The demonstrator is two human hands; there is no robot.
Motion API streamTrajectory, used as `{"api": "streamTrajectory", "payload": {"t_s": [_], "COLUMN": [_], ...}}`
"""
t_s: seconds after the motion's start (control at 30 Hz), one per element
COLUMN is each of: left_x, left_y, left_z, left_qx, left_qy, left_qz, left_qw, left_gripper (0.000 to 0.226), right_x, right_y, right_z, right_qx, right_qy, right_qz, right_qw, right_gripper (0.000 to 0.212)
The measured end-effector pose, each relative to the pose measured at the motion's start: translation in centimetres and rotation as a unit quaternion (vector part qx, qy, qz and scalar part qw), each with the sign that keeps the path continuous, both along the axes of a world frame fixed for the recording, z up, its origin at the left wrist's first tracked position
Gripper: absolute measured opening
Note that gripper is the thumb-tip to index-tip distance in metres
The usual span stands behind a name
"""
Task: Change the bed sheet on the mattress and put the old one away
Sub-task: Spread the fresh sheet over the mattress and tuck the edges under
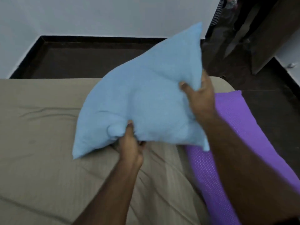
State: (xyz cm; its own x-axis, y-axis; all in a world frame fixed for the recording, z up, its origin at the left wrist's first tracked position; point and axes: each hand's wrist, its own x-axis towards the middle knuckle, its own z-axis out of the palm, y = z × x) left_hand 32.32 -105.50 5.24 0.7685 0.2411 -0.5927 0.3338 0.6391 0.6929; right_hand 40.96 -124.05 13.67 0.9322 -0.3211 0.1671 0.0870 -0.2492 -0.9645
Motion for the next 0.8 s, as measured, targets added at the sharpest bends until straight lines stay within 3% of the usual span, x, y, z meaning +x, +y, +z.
{"api": "streamTrajectory", "payload": {"t_s": [0.07,0.17,0.27,0.33,0.43,0.57,0.67,0.8], "left_x": [2.0,4.1,4.4,3.1,-0.4,-5.8,-11.0,-19.9], "left_y": [-4.1,-8.9,-11.1,-10.3,-6.8,-1.6,0.8,2.9], "left_z": [1.5,1.7,-0.1,-1.0,-3.9,-8.6,-11.3,-13.5], "left_qx": [0.013,0.124,0.328,0.385,0.417,0.393,0.368,0.305], "left_qy": [0.025,0.043,-0.002,-0.021,0.054,0.163,0.215,0.241], "left_qz": [-0.151,-0.399,-0.472,-0.481,-0.467,-0.393,-0.38,-0.395], "left_qw": [0.988,0.907,0.818,0.787,0.777,0.815,0.821,0.832], "left_gripper": [0.022,0.019,0.052,0.044,0.038,0.024,0.017,0.013], "right_x": [2.9,5.2,3.4,0.8,-1.6,-5.6,-12.5,-25.4], "right_y": [-6.1,-12.7,-13.8,-13.1,-12.5,-9.6,-5.7,0.2], "right_z": [1.0,-1.2,-6.9,-10.4,-13.3,-13.8,-15.0,-19.6], "right_qx": [-0.153,-0.426,-0.481,-0.494,-0.461,-0.278,-0.144,0.003], "right_qy": [0.062,0.18,0.238,0.24,0.244,0.239,0.287,0.355], "right_qz": [-0.03,-0.034,0.121,0.182,0.175,0.079,0.038,-0.023], "right_qw": [0.986,0.886,0.835,0.815,0.835,0.927,0.946,0.935], "right_gripper": [0.075,0.071,0.064,0.064,0.074,0.068,0.062,0.046]}}
